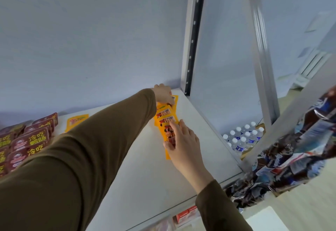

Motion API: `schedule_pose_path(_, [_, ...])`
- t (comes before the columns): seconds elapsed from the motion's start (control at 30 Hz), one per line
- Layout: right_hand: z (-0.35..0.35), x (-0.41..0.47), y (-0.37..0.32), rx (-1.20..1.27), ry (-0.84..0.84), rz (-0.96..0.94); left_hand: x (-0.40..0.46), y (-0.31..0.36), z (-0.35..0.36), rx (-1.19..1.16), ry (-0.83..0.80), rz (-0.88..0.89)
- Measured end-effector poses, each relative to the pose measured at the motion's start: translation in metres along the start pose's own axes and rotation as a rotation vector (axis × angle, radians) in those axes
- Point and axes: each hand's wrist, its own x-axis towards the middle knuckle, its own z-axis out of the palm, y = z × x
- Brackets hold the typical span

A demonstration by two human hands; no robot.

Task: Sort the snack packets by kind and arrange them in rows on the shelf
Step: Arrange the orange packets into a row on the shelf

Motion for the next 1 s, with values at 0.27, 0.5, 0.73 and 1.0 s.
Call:
schedule_pose_path(0.27, [0.003, 0.002, 0.0, 0.114, 0.041, 0.056, -0.047, -0.052, -0.005, -1.172, -0.07, -0.07])
schedule_pose_path(0.5, [0.007, 0.007, -0.005, 0.149, 0.142, 0.119, -0.106, -0.048, 0.027, -1.664, -0.151, 0.122])
schedule_pose_path(0.73, [0.007, 0.006, -0.009, 0.291, 0.157, 0.079, -0.133, -0.041, 0.049, -1.625, -0.007, 0.029])
schedule_pose_path(1.0, [0.021, -0.003, -0.065, 0.667, -0.024, 0.018, -0.177, -0.093, 0.033, -1.553, 0.23, -0.124])
